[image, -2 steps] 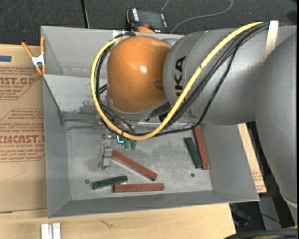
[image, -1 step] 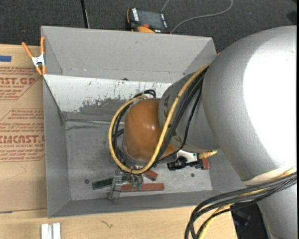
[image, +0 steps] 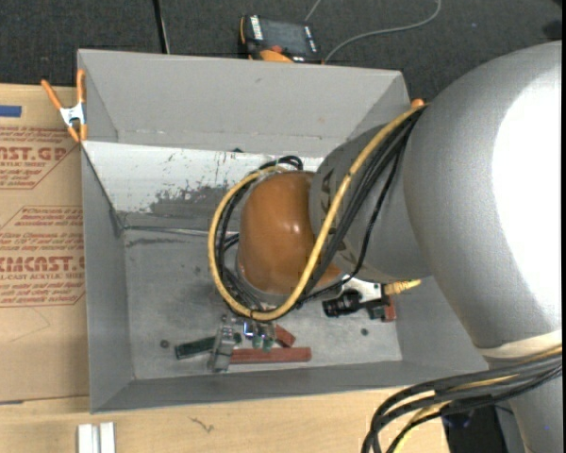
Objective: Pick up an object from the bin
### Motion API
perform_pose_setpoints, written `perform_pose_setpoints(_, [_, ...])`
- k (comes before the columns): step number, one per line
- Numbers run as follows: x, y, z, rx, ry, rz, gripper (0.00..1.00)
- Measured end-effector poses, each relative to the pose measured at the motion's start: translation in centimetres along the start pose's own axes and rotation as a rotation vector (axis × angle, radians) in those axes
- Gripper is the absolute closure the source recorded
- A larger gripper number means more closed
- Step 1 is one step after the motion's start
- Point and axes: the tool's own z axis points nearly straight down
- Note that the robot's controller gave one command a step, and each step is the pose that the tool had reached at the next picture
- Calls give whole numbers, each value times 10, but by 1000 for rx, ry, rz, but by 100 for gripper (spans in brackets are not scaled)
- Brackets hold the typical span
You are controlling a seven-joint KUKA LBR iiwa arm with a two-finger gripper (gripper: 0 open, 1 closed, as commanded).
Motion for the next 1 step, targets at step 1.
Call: perform_pose_setpoints(1, [-8,-53,-13,4,1,9,0])
